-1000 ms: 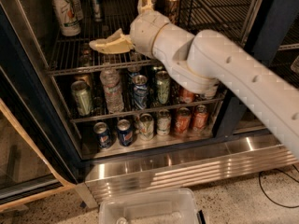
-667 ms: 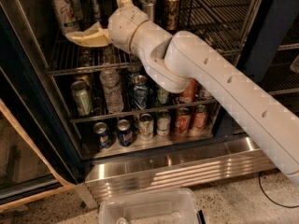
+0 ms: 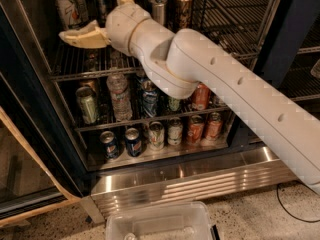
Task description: Pick redbull can from top shelf of fridge
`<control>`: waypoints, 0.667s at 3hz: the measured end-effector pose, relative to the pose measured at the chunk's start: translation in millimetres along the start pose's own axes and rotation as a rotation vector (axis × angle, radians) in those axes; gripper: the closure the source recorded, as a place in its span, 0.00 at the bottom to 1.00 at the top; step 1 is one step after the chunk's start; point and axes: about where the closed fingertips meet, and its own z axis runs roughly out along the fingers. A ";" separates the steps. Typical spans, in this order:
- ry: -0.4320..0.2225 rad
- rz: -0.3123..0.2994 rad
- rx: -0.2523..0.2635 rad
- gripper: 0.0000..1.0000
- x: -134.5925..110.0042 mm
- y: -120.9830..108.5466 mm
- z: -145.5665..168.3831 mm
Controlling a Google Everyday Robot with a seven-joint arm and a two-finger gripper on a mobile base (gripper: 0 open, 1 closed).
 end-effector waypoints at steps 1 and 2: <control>0.037 0.048 0.008 0.00 -4.8 9.3 8.7; 0.058 0.074 0.012 0.00 -7.4 14.5 13.3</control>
Offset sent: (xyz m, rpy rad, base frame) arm -0.0055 0.0247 0.0044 0.0162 0.1354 -0.0260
